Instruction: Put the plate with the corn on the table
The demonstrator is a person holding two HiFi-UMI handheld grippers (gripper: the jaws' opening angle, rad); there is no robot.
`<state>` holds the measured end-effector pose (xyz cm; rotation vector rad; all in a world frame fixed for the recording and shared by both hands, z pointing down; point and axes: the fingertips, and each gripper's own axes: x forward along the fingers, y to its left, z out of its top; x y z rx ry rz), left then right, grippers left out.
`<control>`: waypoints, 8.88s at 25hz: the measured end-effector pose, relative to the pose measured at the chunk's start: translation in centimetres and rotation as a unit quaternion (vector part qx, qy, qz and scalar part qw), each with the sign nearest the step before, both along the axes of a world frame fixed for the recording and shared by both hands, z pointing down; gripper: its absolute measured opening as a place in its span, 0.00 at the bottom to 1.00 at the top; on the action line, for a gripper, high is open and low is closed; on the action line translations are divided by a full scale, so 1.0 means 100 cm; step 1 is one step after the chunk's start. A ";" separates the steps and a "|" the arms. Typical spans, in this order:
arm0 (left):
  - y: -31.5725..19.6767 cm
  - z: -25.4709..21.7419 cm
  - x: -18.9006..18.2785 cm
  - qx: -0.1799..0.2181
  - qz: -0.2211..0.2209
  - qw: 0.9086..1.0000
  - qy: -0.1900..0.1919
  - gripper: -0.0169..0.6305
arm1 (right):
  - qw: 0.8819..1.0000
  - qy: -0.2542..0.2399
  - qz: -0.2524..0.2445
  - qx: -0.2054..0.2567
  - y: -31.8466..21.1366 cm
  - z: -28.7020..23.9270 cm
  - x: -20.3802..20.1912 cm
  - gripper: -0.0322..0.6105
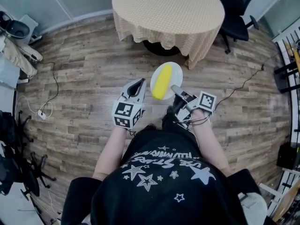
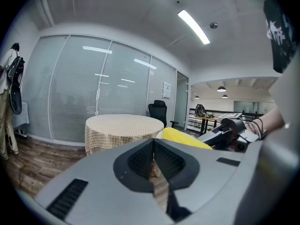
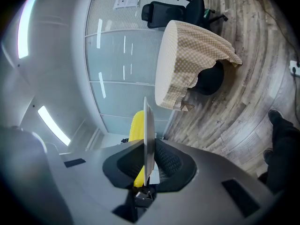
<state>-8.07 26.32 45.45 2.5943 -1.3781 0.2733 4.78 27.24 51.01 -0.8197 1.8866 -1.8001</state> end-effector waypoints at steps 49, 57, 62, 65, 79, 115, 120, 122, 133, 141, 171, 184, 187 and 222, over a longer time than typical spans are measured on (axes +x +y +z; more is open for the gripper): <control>-0.286 -0.014 0.040 -0.016 -0.069 0.997 -0.012 0.04 | 0.997 -0.015 -0.072 -0.021 -0.309 0.000 0.041 0.14; -0.335 -0.008 0.051 -0.016 -0.096 0.995 -0.020 0.04 | 0.994 -0.036 -0.099 -0.032 -0.362 0.010 0.046 0.14; -0.353 -0.007 0.052 -0.016 -0.126 0.992 -0.012 0.04 | 0.992 -0.030 -0.120 -0.029 -0.388 0.012 0.050 0.14; -0.356 -0.006 0.046 -0.021 -0.138 0.990 -0.010 0.04 | 0.992 -0.017 -0.126 -0.024 -0.399 0.013 0.049 0.14; -0.418 0.000 0.023 -0.020 -0.115 0.993 -0.004 0.04 | 0.994 -0.027 -0.101 -0.023 -0.440 0.012 0.032 0.14; -0.709 0.022 -0.157 -0.048 -0.084 0.995 0.017 0.04 | 0.995 0.025 -0.093 -0.031 -0.729 0.030 -0.151 0.14; -0.734 0.036 -0.163 -0.056 -0.081 0.995 0.004 0.04 | 0.993 0.041 -0.108 -0.025 -0.762 0.036 -0.166 0.14; -0.741 0.042 -0.166 -0.059 -0.082 0.995 0.003 0.04 | 0.992 0.042 -0.113 -0.036 -0.771 0.046 -0.170 0.14; -0.752 0.069 -0.167 -0.084 -0.088 0.993 -0.004 0.04 | 0.989 0.060 -0.124 -0.051 -0.796 0.074 -0.183 0.14; -0.771 0.097 -0.178 -0.111 -0.081 0.990 -0.012 0.04 | 0.985 0.071 -0.129 -0.088 -0.823 0.097 -0.205 0.14; -0.719 0.030 -0.139 -0.047 -0.073 0.996 -0.017 0.04 | 0.934 0.333 -0.114 0.066 -0.781 0.042 -0.134 0.20; -0.638 -0.046 -0.079 0.016 -0.083 0.996 0.004 0.04 | 0.828 0.449 -0.102 0.320 -0.714 -0.074 -0.106 0.20; -0.619 -0.053 -0.061 0.022 -0.079 0.997 0.003 0.04 | 0.813 0.460 -0.096 0.345 -0.693 -0.087 -0.096 0.20; -0.404 -0.051 0.098 0.005 -0.055 0.998 -0.001 0.04 | 0.824 0.447 -0.096 0.335 -0.460 -0.030 0.057 0.20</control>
